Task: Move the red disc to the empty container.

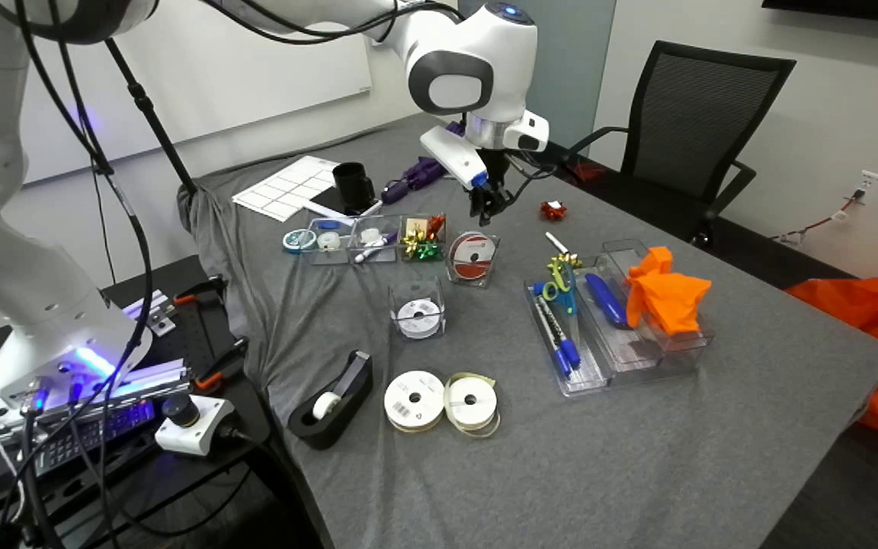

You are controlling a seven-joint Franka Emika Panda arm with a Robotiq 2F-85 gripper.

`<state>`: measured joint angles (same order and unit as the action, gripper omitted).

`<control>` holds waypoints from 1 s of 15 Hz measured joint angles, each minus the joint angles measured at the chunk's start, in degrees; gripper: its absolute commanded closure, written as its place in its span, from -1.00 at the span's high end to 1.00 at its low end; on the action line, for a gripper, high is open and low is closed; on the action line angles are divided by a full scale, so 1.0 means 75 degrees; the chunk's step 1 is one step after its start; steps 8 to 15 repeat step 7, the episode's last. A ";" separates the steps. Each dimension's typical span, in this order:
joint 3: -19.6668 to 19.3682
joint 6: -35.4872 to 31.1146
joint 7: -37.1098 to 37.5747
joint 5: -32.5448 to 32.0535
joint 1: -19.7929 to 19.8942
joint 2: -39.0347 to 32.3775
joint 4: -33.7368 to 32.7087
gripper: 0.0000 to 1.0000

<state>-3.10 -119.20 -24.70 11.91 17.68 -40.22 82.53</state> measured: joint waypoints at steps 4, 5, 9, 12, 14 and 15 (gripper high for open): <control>0.0105 0.0006 -0.0128 -0.0017 0.0015 0.0012 -0.0006 0.77; 0.0172 0.0006 -0.0247 -0.0015 0.0028 0.0025 -0.0006 0.89; 0.0324 0.0018 -0.0617 -0.0012 0.0052 0.0092 0.0020 1.00; 0.0324 0.0018 -0.0617 -0.0012 0.0052 0.0092 0.0020 1.00; 0.0324 0.0018 -0.0617 -0.0012 0.0052 0.0092 0.0020 1.00; 0.0324 0.0018 -0.0617 -0.0012 0.0052 0.0092 0.0020 1.00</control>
